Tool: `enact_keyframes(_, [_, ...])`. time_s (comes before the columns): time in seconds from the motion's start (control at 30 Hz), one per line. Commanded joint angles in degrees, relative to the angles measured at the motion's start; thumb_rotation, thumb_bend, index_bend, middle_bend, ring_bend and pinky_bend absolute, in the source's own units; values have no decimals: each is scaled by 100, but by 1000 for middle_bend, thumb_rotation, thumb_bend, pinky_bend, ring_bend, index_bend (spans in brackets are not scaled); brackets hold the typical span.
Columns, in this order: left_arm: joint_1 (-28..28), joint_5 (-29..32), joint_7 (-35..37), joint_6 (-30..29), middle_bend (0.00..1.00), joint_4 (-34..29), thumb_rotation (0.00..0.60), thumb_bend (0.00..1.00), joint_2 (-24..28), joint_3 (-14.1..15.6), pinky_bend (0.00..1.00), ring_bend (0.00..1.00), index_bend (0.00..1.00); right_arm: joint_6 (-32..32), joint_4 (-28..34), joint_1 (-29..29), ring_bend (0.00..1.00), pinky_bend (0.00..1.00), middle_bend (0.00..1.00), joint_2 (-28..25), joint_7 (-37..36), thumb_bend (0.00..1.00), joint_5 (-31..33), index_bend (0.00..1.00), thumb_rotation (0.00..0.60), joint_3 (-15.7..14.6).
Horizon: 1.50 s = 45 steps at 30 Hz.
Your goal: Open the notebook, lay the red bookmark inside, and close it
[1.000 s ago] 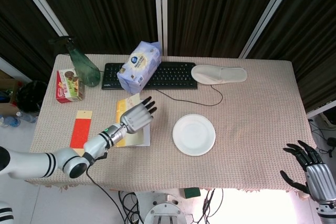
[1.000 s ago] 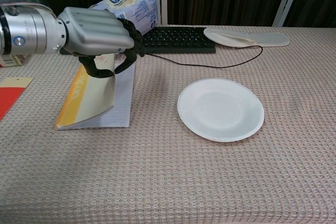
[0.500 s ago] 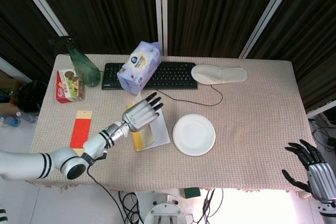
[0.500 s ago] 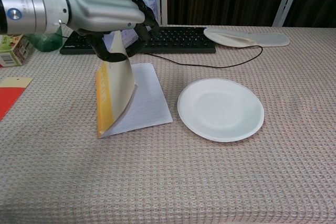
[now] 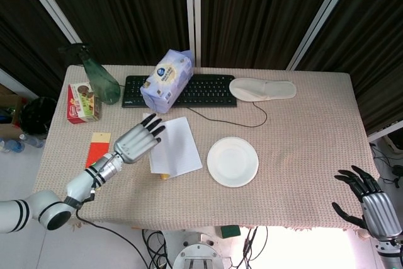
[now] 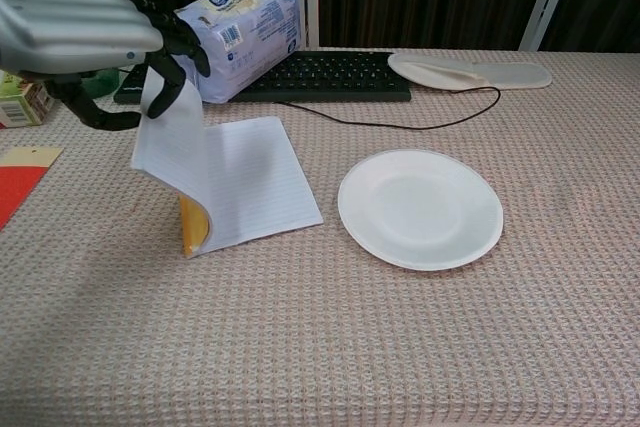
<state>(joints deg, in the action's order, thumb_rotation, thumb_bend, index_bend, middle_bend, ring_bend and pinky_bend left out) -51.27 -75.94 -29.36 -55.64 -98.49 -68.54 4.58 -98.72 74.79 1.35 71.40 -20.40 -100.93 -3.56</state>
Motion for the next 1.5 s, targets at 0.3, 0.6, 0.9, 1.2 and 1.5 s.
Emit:
enact_keyframes(0.3, [534, -97, -80, 27, 173, 354, 600, 515, 263, 333, 85, 89, 532, 4, 54, -18, 101, 186, 207, -18, 26, 206, -8, 286, 600, -13])
enact_keyframes(0.6, [761, -254, -663, -3, 167, 846, 600, 515, -9, 388, 85, 89, 505, 31, 26, -56, 100, 186, 207, 16, 11, 207, -31, 286, 600, -22])
enact_keyframes(0.9, [886, -429, -741, -134, 138, 1115, 600, 410, -186, 194, 86, 90, 264, -28, 79, -2, 100, 186, 207, -15, 51, 207, 4, 286, 600, -36])
enact_keyframes(1.2, [987, -255, -298, -105, 138, 835, 600, 384, 14, -58, 86, 89, 247, -1, 75, -13, 100, 187, 207, -2, 62, 207, 19, 286, 600, -32])
enact_keyframes(1.5, [1020, 397, -712, 105, 138, 520, 600, 385, 353, -221, 86, 90, 247, -6, 99, -7, 101, 186, 207, -31, 54, 207, 50, 286, 600, -18])
